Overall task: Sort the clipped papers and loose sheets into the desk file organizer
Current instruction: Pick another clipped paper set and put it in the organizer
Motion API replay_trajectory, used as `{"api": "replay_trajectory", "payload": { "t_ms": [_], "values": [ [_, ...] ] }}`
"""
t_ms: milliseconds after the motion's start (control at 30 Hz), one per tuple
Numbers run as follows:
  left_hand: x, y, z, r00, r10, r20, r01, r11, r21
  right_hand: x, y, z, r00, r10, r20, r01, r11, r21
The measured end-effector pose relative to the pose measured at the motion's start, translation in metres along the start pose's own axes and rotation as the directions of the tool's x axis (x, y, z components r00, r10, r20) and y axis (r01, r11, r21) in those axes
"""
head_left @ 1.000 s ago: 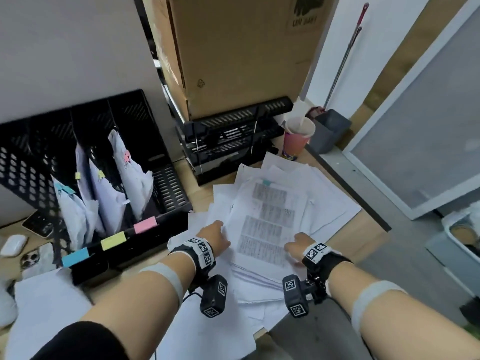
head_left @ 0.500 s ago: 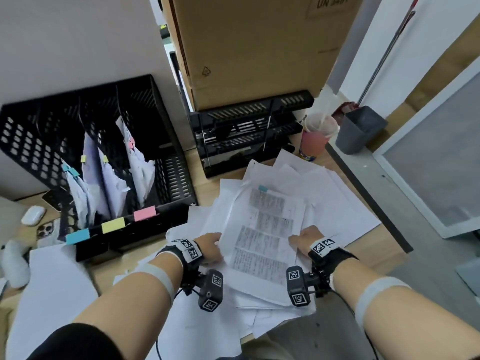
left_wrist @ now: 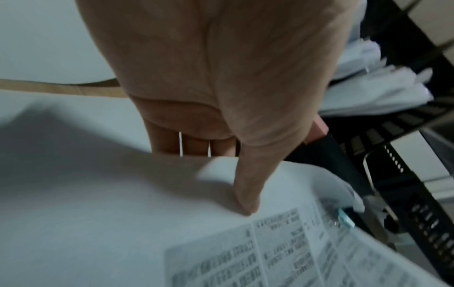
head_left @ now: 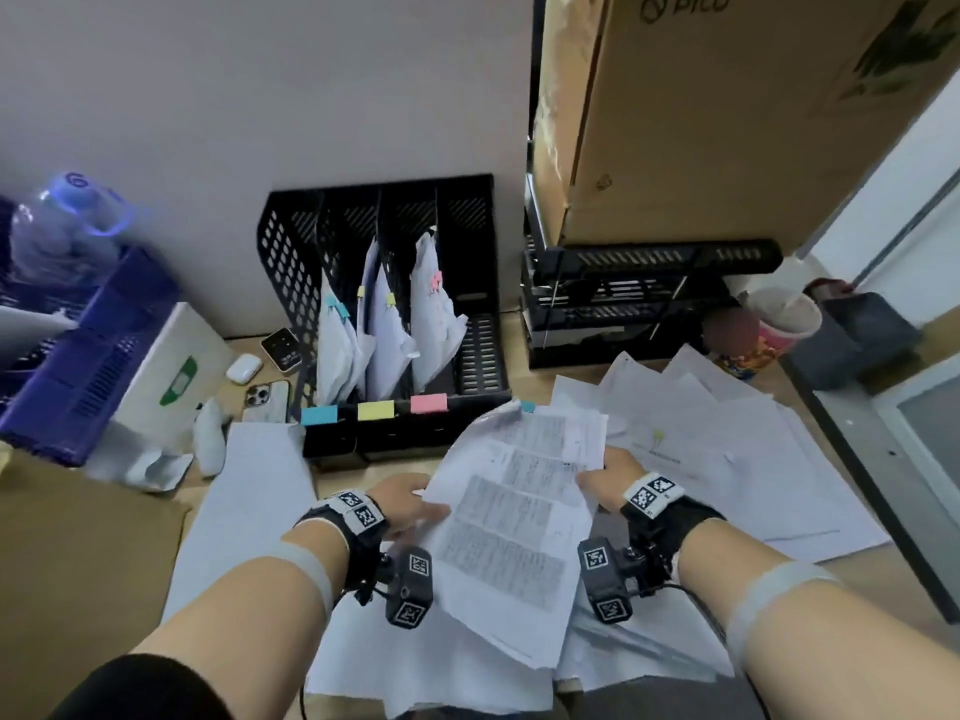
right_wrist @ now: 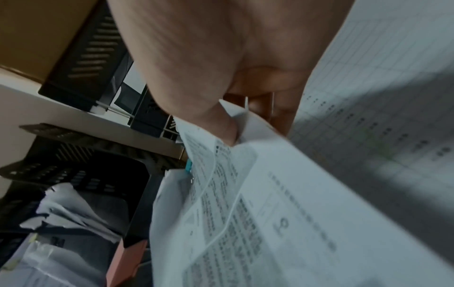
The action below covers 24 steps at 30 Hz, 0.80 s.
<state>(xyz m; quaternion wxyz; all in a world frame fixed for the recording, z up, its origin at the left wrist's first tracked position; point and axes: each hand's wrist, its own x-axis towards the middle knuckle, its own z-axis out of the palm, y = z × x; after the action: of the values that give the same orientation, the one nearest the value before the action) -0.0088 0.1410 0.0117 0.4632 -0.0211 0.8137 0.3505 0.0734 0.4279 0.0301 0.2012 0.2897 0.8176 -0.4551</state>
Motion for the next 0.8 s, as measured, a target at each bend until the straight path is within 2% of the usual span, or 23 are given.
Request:
{"api": "replay_trajectory", "payload": {
  "t_ms": [100,200,367,600,700,733,800],
  "values": [
    [-0.009,-0.013,-0.018,0.998,0.034,-0.053,-0.032,0.998,0.053,-0.006,-0.005,0.015,0.997,0.050,0.057,-0.046,0.997,-0.068],
    [-0.019,-0.024,-0.027,1.000,-0.011,0.027,0.010,0.998,0.063,-0.016,-0.012,0.029,0.984,0.094,0.152,-0.076,0.990,-0.119],
    [-0.033,-0.035,-0.046,1.000,-0.020,0.019,0.020,0.999,0.028,-0.028,-0.036,0.055,0.993,0.039,0.110,-0.029,0.995,-0.094],
    [-0.050,-0.052,-0.081,0.997,0.070,-0.046,-0.072,0.995,-0.063,-0.041,-0.079,0.088,0.996,-0.074,0.054,0.077,0.995,-0.063],
    [-0.062,-0.057,-0.098,0.991,0.105,-0.079,-0.114,0.986,-0.118,-0.045,-0.100,0.101,0.992,-0.116,-0.053,0.111,0.990,-0.088],
    [-0.066,-0.057,-0.103,0.989,0.116,-0.097,-0.128,0.983,-0.128,-0.045,-0.106,0.105,0.981,-0.130,-0.146,0.115,0.988,-0.107],
    [-0.076,-0.053,-0.114,0.979,0.151,-0.138,-0.170,0.975,-0.141,-0.048,-0.120,0.113,0.920,-0.204,-0.335,0.140,0.969,-0.206]
  ]
}}
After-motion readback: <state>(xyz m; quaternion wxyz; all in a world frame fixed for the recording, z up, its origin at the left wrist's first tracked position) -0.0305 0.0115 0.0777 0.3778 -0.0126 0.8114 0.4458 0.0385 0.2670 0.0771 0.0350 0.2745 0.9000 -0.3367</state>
